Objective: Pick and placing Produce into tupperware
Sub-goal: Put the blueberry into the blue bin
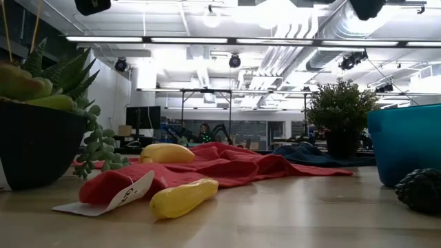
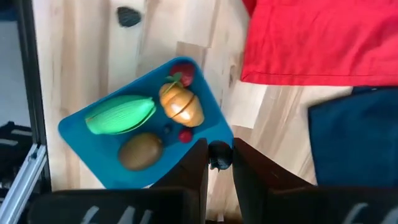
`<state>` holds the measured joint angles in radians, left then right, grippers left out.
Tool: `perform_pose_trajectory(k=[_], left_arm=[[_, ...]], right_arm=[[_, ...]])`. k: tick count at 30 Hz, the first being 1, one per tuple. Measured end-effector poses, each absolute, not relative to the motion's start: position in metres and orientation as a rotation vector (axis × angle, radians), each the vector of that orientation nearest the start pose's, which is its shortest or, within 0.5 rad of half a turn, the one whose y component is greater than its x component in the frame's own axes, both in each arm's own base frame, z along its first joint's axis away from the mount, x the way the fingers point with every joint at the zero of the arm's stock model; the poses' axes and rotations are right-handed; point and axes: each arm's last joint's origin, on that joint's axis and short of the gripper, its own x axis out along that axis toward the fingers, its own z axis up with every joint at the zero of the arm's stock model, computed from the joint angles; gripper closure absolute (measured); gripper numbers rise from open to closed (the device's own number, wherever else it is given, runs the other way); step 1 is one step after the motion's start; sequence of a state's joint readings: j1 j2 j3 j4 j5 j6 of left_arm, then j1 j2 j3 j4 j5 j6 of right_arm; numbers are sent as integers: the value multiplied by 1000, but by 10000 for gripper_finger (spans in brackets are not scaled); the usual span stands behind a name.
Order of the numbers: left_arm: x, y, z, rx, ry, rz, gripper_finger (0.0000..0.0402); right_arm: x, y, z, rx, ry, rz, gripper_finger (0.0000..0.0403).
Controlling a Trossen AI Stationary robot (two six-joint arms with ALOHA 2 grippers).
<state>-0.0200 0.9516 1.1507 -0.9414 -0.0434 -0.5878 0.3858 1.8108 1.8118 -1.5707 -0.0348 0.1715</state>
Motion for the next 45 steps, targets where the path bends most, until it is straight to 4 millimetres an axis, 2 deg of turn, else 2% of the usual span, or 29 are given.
perform_pose_trajectory(k=[4, 12, 17, 23, 30, 40, 45], left_arm=[[166, -2, 360, -587, 713, 247, 284], [166, -2, 360, -588, 712, 248, 284], [166, -2, 360, -619, 708, 261, 284], [166, -2, 360, -657, 703, 279, 284], [166, -2, 360, -653, 698, 291, 284], [166, -1, 361, -648, 692, 304, 284], [166, -1, 360, -648, 693, 304, 284]], right_arm=[[291, 131, 334, -178, 1528, 202, 359], [266, 131, 361, -154, 1434, 192, 359], [254, 136, 366, -169, 1396, 185, 359], [236, 146, 340, -176, 1411, 197, 359], [220, 153, 310, -100, 1374, 225, 359], [214, 155, 253, -29, 1405, 269, 359], [214, 154, 237, -9, 1397, 267, 359]])
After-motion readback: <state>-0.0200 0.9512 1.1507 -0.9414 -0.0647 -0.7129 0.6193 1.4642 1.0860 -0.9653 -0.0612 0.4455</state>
